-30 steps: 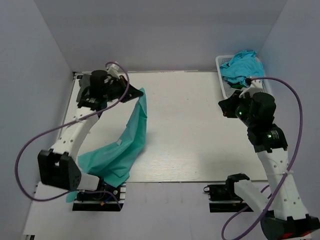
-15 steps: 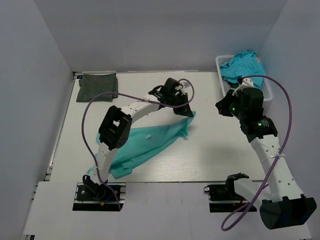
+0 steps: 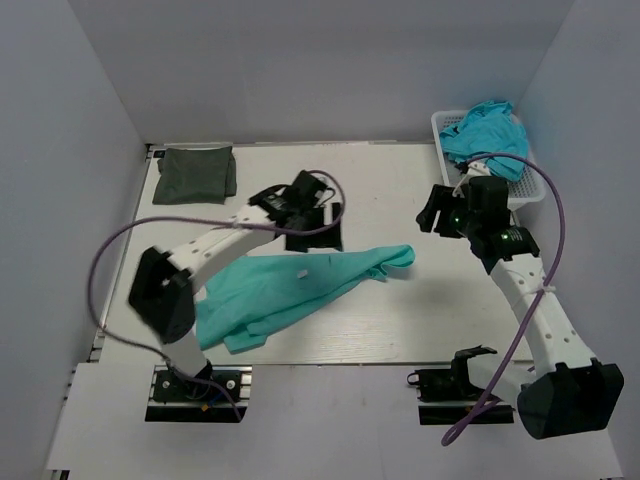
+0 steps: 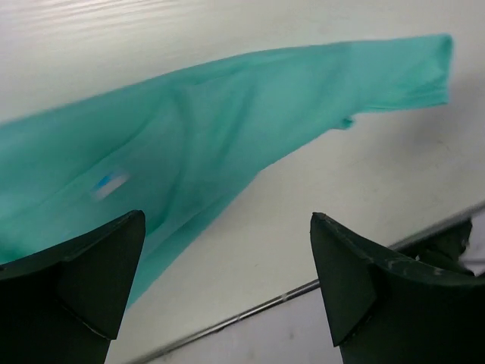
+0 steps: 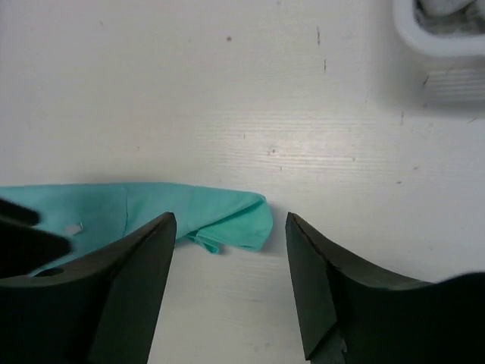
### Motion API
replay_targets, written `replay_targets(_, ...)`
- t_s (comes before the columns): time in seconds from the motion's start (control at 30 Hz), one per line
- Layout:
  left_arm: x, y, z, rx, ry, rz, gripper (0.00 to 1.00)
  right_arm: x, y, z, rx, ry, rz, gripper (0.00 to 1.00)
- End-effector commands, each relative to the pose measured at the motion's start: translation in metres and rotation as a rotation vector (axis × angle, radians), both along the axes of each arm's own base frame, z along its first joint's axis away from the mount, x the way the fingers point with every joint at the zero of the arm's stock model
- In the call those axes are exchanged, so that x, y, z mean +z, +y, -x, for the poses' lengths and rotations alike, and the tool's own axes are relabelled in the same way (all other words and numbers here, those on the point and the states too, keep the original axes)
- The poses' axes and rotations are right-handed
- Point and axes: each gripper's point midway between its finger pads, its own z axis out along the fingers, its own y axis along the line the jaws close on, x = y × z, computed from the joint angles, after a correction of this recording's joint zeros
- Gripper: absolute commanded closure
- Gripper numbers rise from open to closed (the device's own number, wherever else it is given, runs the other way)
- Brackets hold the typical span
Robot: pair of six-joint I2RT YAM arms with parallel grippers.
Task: Fold and stack the t-shirts
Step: Flatten out the tshirt
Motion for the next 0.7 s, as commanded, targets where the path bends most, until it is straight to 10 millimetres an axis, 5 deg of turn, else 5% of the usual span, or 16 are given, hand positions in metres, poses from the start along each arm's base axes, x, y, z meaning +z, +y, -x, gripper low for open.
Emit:
replay_targets(0.0,0.036,0.119,0.019,0.387,-0.101,-0.242,0.0,-0.02,0.021,0.002,0.173,0.022,0.038,0.3)
replay_targets(0.07,0.025,0.165,0.04,0.512,-0.07,-0.331,0.0,-0.024,0.04,0.002,0.261,0.004,0.038,0.25)
replay_targets(0.13,0.028,0.195,0.06,0.62,-0.055,-0.322,0.0,-0.036,0.06,0.003,0.369,0.015,0.047,0.25)
replay_targets(0.2,0.009,0.214,0.075,0.691,-0.009,-0.339,0.0,-0.05,0.087,0.002,0.454,0.027,0.06,0.25)
replay_targets(0.4,-0.004,0.2,0.051,0.697,-0.015,-0.185,0.0,-0.083,0.156,0.004,0.632,0.084,0.152,0.29)
replay_targets(0.67,-0.029,0.186,0.047,0.542,-0.019,-0.186,0.0,-0.129,0.188,-0.001,0.636,0.144,0.326,0.33)
